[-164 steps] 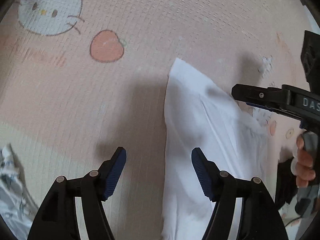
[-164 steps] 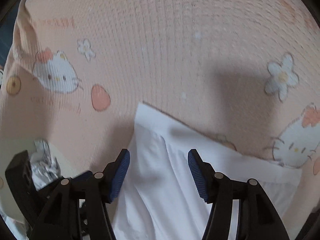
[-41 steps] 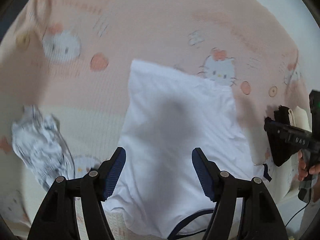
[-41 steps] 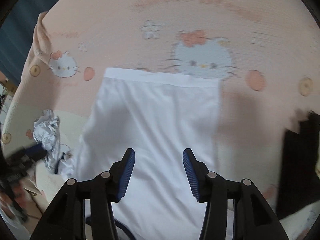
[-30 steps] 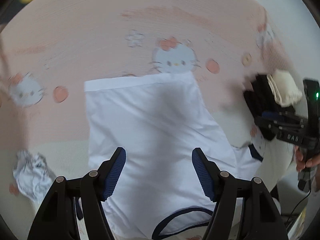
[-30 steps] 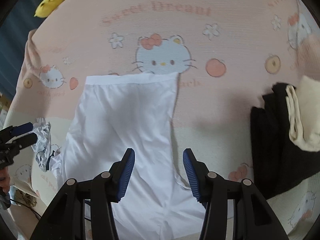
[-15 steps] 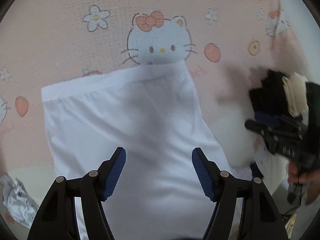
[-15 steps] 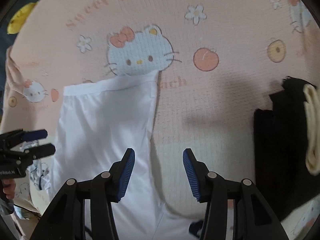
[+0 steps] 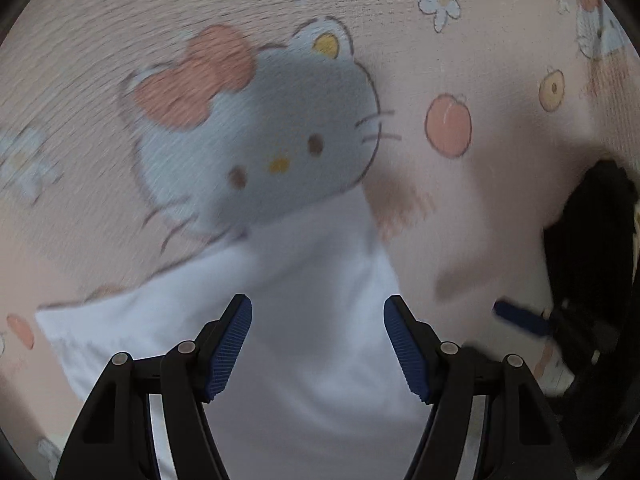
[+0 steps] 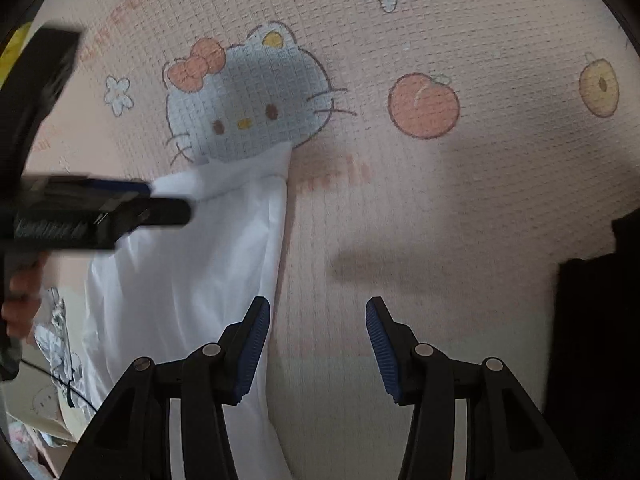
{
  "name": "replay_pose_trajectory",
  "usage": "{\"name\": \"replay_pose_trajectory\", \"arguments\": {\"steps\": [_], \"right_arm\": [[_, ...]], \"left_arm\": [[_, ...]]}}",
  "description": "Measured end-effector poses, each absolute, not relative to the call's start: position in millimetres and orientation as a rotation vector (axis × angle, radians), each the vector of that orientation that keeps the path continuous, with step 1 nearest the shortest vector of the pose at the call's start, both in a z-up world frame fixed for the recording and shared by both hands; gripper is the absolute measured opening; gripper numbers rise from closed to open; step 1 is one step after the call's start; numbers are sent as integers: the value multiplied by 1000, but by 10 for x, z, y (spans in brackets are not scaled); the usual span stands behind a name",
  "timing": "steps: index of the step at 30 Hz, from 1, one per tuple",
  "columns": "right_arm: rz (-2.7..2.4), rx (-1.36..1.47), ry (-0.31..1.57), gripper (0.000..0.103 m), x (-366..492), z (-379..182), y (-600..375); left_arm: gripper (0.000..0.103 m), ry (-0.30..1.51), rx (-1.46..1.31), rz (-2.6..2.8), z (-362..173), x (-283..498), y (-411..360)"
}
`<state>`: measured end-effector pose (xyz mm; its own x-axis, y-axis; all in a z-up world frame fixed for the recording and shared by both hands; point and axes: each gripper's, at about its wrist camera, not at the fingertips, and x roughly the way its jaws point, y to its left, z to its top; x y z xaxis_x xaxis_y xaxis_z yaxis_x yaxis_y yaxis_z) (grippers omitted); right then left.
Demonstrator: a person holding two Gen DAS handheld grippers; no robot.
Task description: Fold clothes
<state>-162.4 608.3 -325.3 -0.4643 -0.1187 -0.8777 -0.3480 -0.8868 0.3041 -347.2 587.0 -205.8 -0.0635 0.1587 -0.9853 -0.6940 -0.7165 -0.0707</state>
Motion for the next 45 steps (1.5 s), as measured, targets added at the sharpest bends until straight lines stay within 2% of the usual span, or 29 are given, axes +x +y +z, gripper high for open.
{"name": "replay_pose_trajectory", "arguments": {"steps": [7, 11, 16, 17, 19, 20, 23, 26, 31, 35, 36, 37, 38, 45], "right_arm": [[2524, -1531, 650, 49, -1866, -3418, 6040], [2561, -1505, 691, 49, -1971, -3497, 6006], [2590, -1495, 646, 49, -2040, -3517, 5895], [2591, -1500, 633, 49, -2055, -3520, 5871], [2609, -1473, 630, 49, -2063, -3505, 5851], [2617, -1460, 637, 49, -2067, -3501, 5849], [2620, -1451, 638, 49, -2103, -3512, 5839], [2609, -1462, 628, 49, -2157, -3541, 5828], [2612, -1486, 561, 49, -2300, -3532, 5730], [2616, -1505, 571, 48, -2415, -3536, 5666], [2618, -1503, 546, 43, -2433, -3532, 5646], [2629, -1503, 519, 18, -2448, -3526, 5623], [2631, -1509, 488, 0, -2464, -3526, 5604], [2565, -1438, 570, 0, -2447, -3432, 5832]], "left_arm": [[67, 447, -1719, 1760, -2316, -3701, 6088], [67, 450, -1741, 1716, -2418, -3708, 6155], [66, 488, -1733, 1718, -2507, -3696, 6203], [65, 485, -1735, 1725, -2523, -3707, 6195], [46, 451, -1732, 1744, -2536, -3761, 6144], [32, 435, -1731, 1753, -2542, -3788, 6119], [14, 385, -1726, 1778, -2558, -3871, 6042], [10, 337, -1737, 1763, -2561, -3955, 5951], [10, 210, -1775, 1743, -2577, -4097, 5770], [10, 191, -1763, 1744, -2554, -4125, 5723], [10, 178, -1755, 1742, -2535, -4127, 5722], [10, 166, -1744, 1740, -2512, -4127, 5725], [10, 159, -1726, 1739, -2478, -4123, 5735], [9, 146, -1636, 1747, -2295, -4163, 5834]]}}
